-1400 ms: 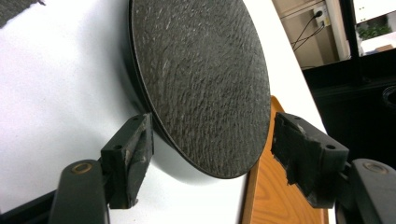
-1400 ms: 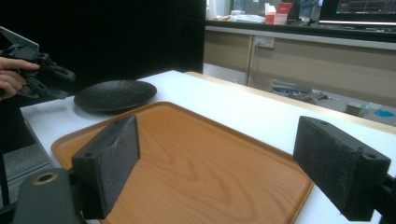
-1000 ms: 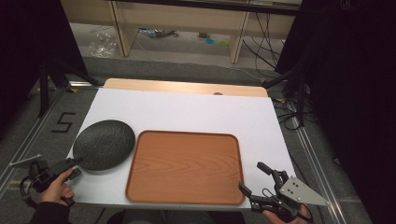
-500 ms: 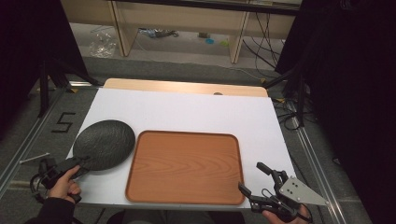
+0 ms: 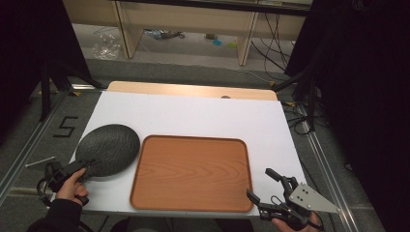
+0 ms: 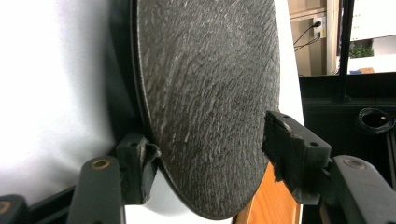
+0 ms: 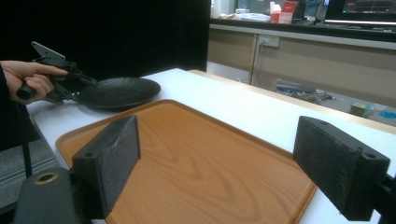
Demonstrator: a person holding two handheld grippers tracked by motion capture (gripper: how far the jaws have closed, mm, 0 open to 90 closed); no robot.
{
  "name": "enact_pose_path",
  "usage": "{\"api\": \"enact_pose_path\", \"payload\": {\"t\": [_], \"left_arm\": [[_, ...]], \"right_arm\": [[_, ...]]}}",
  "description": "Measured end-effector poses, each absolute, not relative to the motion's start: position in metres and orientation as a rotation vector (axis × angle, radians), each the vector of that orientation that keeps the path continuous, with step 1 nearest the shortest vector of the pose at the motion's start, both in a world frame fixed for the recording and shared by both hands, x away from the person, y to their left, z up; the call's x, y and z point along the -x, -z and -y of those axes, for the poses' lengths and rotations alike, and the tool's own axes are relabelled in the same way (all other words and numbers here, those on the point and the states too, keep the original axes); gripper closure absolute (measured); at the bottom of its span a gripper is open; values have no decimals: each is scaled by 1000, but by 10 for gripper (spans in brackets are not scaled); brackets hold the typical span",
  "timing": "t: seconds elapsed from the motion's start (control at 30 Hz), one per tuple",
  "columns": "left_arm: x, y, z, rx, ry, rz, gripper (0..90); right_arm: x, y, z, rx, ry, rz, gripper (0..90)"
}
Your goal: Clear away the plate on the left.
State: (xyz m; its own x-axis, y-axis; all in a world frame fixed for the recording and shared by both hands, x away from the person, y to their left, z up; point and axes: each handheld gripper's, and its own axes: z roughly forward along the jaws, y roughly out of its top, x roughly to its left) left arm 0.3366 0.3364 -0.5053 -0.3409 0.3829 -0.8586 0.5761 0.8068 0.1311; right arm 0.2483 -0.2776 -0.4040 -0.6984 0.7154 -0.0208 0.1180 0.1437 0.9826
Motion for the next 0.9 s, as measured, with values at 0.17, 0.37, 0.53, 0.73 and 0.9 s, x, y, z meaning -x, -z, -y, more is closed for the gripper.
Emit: {"api": "enact_pose_path", "payload": {"t": [0.17, 0.37, 0.53, 0.73, 0.9], "left_arm": [[-336, 508, -337, -684, 246, -1973, 401], [-332, 514, -337, -608, 231, -2022, 597], [-329, 512, -340, -575, 214, -2027, 747], [-326, 507, -342, -508, 201, -1983, 853], [-327, 508, -346, -458, 219, -1987, 859]], "right_arm": [[-248, 404, 277, -804, -1574, -1928, 159], [-247, 405, 276, -815, -1580, -1933, 162], [-248, 404, 277, -810, -1582, -1949, 163], [-249, 405, 276, -791, -1595, -1937, 164], [-250, 406, 275, -790, -1611, -1934, 166]]}}
